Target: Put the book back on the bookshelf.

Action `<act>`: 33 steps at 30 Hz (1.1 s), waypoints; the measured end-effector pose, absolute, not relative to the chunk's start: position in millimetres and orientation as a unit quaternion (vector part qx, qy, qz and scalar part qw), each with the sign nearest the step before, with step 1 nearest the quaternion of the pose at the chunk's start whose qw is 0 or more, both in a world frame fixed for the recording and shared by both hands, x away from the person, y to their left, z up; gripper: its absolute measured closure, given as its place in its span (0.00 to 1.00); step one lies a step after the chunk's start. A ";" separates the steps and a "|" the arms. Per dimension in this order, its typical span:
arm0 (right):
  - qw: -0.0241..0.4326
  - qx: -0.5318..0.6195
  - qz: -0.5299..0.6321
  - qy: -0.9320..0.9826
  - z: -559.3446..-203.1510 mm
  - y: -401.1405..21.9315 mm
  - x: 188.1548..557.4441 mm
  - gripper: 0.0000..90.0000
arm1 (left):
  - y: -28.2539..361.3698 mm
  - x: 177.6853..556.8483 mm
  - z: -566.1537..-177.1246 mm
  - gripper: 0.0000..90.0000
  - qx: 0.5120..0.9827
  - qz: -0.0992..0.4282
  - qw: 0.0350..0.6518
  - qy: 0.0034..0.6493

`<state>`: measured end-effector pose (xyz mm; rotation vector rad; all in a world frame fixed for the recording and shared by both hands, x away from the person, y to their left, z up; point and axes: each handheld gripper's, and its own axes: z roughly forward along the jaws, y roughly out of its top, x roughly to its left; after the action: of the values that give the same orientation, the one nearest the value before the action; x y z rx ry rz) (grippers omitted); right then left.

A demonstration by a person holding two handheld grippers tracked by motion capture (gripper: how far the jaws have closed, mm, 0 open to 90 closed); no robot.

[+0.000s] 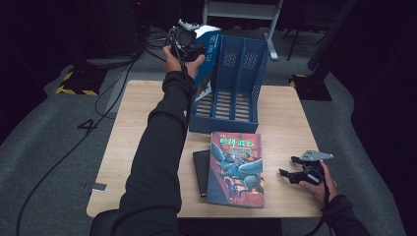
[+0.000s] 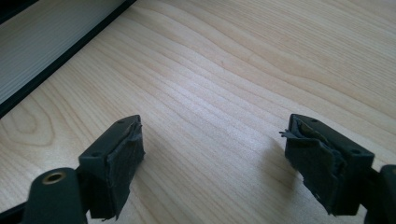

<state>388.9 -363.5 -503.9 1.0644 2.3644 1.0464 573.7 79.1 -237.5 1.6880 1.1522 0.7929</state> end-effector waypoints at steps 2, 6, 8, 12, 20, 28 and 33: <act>0.172 0.376 0.369 0.833 -503.9 -363.4 388.7 0.22 | 76.0 576.4 -239.2 0.68 0.682 0.320 0.460 0.469; 0.172 0.376 0.369 0.832 -503.9 -363.4 388.7 0.22 | 71.0 584.2 -242.7 0.68 0.675 0.318 0.468 0.473; 0.172 0.376 0.369 0.832 -503.9 -363.4 388.7 0.22 | 68.5 589.2 -245.1 0.68 0.672 0.317 0.469 0.477; 0.172 0.376 0.369 0.833 -503.9 -363.4 388.6 0.22 | 63.2 598.8 -254.3 0.68 0.658 0.318 0.473 0.492; 0.171 0.374 0.369 0.833 -503.9 -363.2 388.5 0.22 | 53.1 607.5 -269.7 0.67 0.644 0.319 0.480 0.503; 0.169 0.373 0.370 0.834 -503.9 -362.8 388.4 0.22 | 46.6 611.6 -288.6 0.67 0.629 0.319 0.487 0.515; 0.169 0.371 0.370 0.835 -503.9 -362.5 388.3 0.22 | 46.7 610.2 -292.6 0.67 0.626 0.332 0.488 0.509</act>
<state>388.3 -362.5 -503.9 1.0563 2.3736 1.0517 610.2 46.7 -292.6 1.5217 1.2371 0.8081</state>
